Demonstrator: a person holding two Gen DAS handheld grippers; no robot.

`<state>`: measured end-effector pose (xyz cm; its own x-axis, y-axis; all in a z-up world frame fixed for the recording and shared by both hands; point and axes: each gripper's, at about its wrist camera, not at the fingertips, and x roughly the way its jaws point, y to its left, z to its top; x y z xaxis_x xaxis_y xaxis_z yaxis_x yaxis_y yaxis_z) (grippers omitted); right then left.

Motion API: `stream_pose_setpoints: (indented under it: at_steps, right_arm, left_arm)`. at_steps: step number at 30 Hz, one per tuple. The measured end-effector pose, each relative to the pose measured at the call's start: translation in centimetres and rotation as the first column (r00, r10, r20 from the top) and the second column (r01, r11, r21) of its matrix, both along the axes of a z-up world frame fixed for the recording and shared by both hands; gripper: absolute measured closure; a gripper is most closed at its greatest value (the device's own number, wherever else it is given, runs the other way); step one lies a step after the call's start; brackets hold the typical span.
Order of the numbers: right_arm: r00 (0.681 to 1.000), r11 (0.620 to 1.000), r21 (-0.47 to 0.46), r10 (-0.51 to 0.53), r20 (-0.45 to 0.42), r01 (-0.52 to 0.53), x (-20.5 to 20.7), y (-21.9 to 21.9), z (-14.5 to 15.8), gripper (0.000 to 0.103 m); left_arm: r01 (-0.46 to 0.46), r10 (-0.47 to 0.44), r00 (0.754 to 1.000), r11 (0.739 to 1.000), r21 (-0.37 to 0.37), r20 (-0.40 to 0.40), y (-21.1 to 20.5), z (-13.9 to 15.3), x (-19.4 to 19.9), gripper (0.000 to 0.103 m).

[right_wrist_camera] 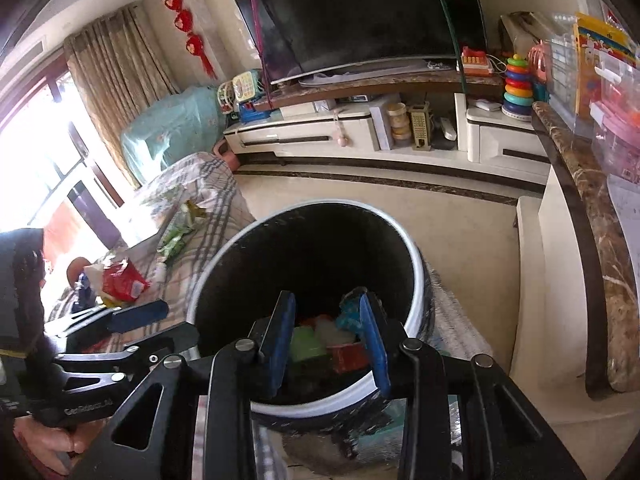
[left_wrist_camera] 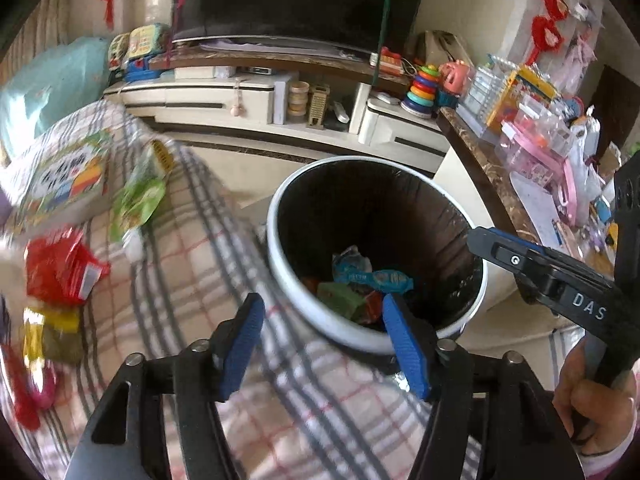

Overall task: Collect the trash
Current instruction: 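Move both open tools back over the trash on the bed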

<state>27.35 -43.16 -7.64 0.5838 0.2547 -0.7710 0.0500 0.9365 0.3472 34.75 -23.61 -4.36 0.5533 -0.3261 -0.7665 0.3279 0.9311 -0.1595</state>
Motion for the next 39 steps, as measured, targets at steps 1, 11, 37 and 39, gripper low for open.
stream_pose_setpoints:
  at_steps: [1,11,37,39]
  right_arm:
    - [1.0,1.0,0.008,0.003,0.005,-0.003,-0.3,0.2,0.2,0.067]
    - [0.996,0.991,0.1,0.087,0.012,-0.088,-3.3,5.6,0.5,0.058]
    - [0.97,0.957,0.169,0.241,-0.013,-0.236,-4.9,18.3,-1.3,0.008]
    - [0.968,0.954,0.165,0.252,0.01,-0.251,-4.9,18.9,-1.4,0.008]
  left_arm:
    - [-0.004,0.004,1.0,1.0,-0.007,0.0,0.5,-0.1,-0.6,0.039]
    - [-0.143,0.141,0.989,0.988,-0.057,-0.043,8.1,-0.6,-6.8,0.038]
    - [-0.465,0.457,0.884,0.881,-0.086,-0.103,22.9,0.6,-15.7,0.033]
    - [-0.475,0.465,0.879,0.875,-0.095,-0.109,23.2,0.6,-15.5,0.033]
